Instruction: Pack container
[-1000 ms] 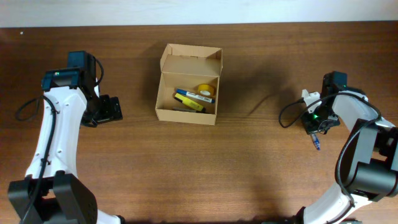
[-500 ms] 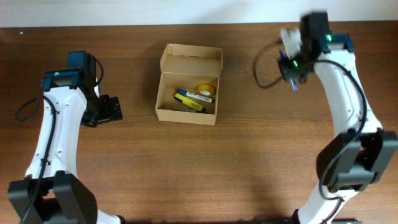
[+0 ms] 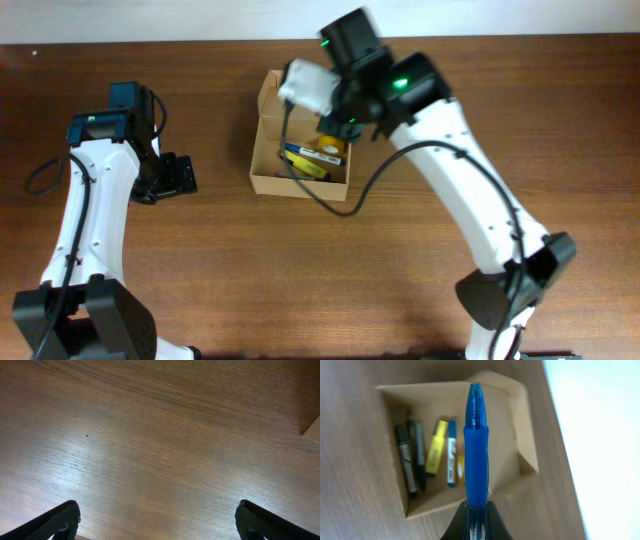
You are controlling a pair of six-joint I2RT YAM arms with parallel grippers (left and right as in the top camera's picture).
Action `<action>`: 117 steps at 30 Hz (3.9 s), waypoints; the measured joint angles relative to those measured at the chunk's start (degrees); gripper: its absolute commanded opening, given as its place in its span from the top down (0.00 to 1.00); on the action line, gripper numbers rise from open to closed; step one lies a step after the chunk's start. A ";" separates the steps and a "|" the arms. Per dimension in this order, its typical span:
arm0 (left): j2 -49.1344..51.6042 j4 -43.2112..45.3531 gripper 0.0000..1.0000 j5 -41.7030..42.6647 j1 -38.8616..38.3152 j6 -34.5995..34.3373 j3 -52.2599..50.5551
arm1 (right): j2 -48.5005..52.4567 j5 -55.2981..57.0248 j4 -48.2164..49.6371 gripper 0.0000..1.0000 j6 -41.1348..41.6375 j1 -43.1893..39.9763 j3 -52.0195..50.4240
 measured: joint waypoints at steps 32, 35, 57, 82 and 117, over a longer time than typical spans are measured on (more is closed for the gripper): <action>0.00 0.00 0.00 0.00 0.00 0.00 0.00 | 25.94 -7.26 2.69 0.96 -3.19 1.27 -0.57; 0.00 0.00 0.00 0.00 0.00 0.00 0.00 | 26.34 -7.28 3.23 0.74 -1.66 1.27 -0.57; 0.00 0.00 0.00 0.00 0.00 0.00 0.00 | 6.93 -1.57 -1.88 0.31 8.96 1.27 5.53; 0.00 11.63 0.51 11.10 0.00 -0.07 -0.02 | -10.34 -16.22 -10.51 0.49 53.18 -47.67 -2.36; 19.02 26.21 0.99 29.92 -18.45 -7.15 -0.11 | 1.33 -27.71 -1.53 0.96 53.09 -41.79 -21.33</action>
